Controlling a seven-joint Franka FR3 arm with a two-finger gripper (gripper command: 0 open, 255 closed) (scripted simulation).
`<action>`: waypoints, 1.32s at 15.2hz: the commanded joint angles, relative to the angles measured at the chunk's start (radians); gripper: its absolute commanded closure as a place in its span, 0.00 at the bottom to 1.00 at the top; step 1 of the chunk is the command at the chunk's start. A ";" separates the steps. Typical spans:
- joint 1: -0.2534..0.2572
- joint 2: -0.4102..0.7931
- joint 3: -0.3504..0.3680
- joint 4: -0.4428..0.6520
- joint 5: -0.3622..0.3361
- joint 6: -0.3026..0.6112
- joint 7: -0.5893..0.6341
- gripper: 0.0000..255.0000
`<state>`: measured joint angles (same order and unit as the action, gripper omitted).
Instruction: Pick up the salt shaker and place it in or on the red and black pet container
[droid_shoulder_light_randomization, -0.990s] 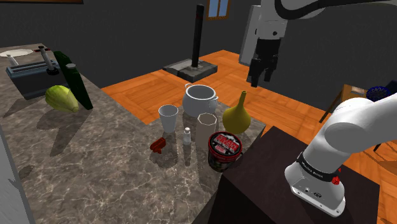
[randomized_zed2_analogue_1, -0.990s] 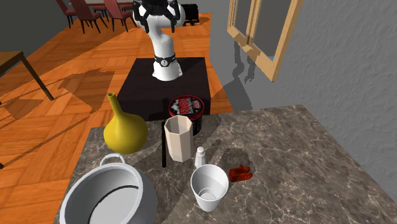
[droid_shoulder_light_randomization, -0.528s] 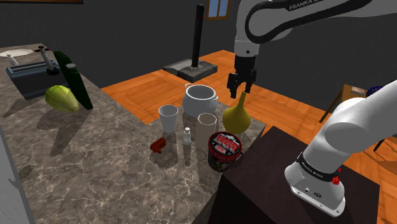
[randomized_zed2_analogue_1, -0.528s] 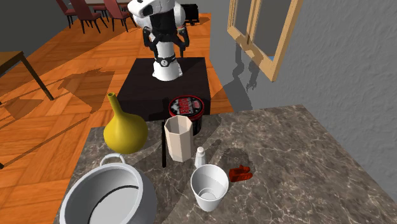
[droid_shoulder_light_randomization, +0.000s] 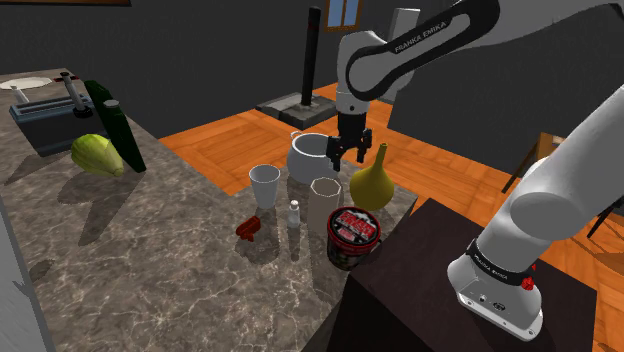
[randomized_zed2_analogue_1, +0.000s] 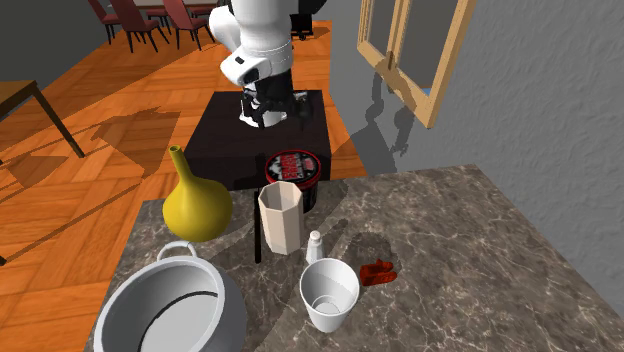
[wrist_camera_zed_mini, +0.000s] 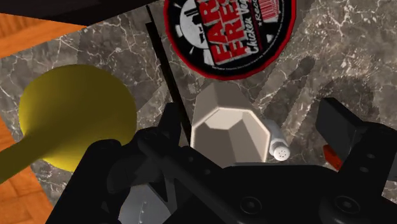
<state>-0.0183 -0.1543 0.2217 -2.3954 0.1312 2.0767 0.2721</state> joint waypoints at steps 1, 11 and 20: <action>0.000 0.091 0.009 0.032 -0.011 0.058 0.027 0.00; 0.036 0.503 0.006 0.277 -0.087 0.213 0.158 0.00; 0.095 0.868 -0.033 0.611 -0.126 0.237 0.235 0.00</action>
<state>0.0694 0.6650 0.1939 -1.8377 0.0084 2.3193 0.5001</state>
